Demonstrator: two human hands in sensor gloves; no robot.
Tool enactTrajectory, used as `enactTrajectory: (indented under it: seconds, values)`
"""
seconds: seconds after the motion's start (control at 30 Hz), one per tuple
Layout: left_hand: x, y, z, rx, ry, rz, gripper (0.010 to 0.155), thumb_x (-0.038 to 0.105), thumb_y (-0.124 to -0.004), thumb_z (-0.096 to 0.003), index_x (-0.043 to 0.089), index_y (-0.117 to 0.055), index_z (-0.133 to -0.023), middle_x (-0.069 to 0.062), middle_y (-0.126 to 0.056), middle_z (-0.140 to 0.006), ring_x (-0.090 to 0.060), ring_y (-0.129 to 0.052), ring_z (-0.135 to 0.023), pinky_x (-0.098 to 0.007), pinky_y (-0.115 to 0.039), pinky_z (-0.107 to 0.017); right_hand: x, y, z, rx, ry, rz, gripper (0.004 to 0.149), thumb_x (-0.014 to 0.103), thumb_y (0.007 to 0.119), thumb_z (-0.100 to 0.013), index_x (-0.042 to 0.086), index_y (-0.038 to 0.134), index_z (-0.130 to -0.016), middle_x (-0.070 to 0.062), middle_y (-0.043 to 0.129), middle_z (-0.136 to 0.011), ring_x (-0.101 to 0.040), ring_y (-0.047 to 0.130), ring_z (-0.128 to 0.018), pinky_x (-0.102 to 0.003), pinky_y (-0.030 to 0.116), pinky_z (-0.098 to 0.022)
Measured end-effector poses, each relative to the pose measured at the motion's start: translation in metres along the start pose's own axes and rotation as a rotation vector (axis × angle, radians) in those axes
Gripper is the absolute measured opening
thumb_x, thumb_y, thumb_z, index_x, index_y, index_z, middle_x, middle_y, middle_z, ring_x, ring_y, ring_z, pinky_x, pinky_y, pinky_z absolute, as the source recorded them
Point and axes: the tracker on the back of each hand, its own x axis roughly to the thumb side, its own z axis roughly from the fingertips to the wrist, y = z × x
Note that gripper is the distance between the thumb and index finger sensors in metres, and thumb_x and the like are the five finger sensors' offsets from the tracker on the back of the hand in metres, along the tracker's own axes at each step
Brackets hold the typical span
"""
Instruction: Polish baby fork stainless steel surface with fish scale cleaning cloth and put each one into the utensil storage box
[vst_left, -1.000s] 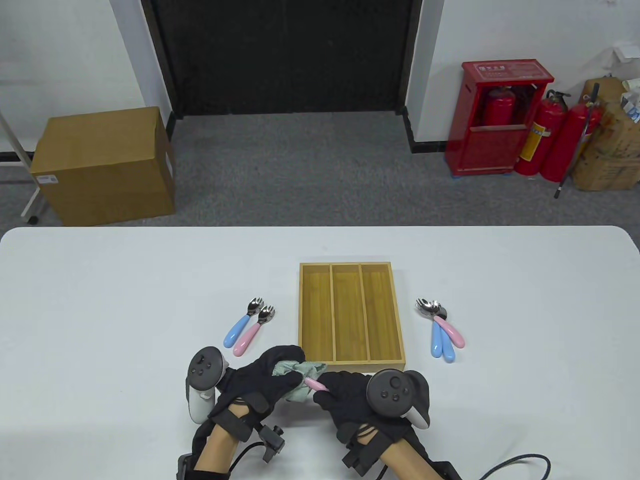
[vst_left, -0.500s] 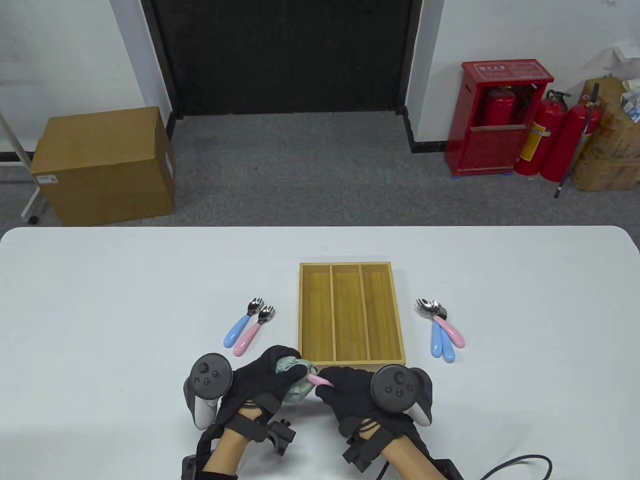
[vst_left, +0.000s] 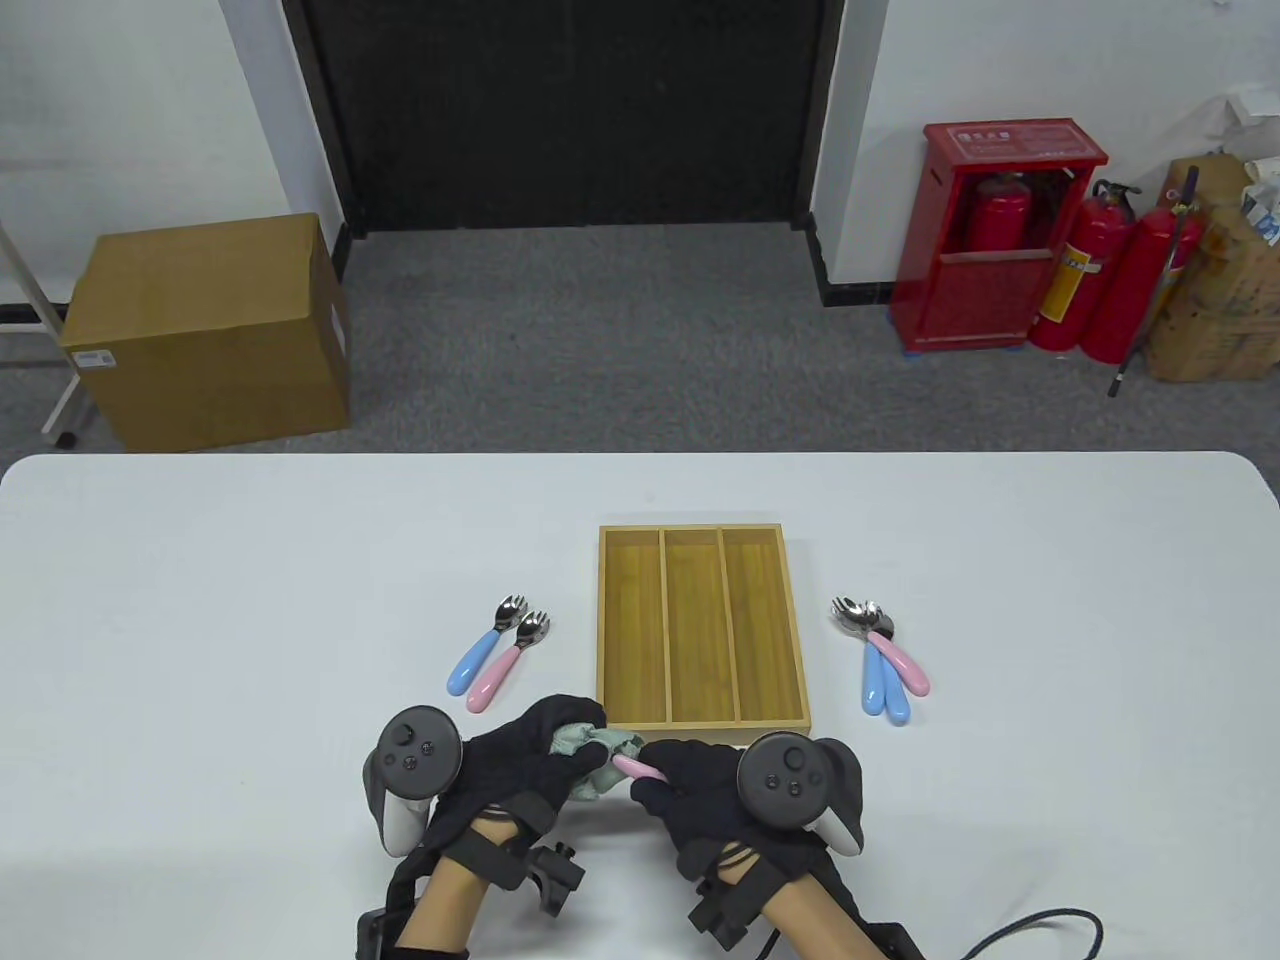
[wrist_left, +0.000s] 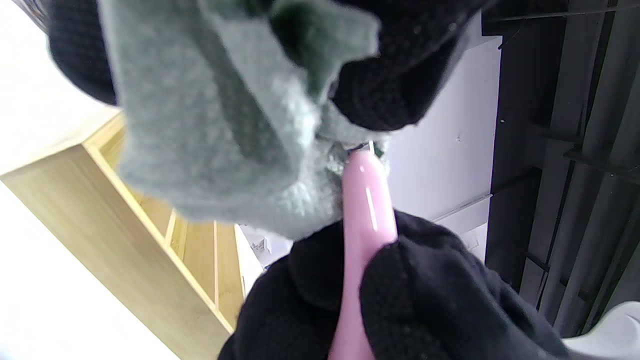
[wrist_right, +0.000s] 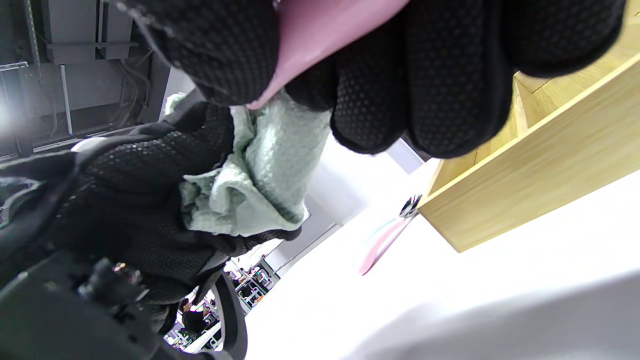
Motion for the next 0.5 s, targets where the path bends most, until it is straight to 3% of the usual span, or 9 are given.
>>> enactTrajectory:
  seconds: [0.5]
  values:
    - [-0.01,0.016,0.003,0.182,0.083,-0.127,0.046,0.038,-0.093,-0.0395,0.022,-0.087,-0.082,-0.001,-0.104,-0.063,-0.016,-0.11,-0.041,-0.042,-0.09,-0.036,0.003,0.005,-0.001,0.008,-0.007,-0.005,0.048,0.034,0.081,-0.041,0.006,0.082,-0.08,-0.023,0.096,-0.061,-0.041,0.095,-0.044,-0.062,0.074,-0.038]
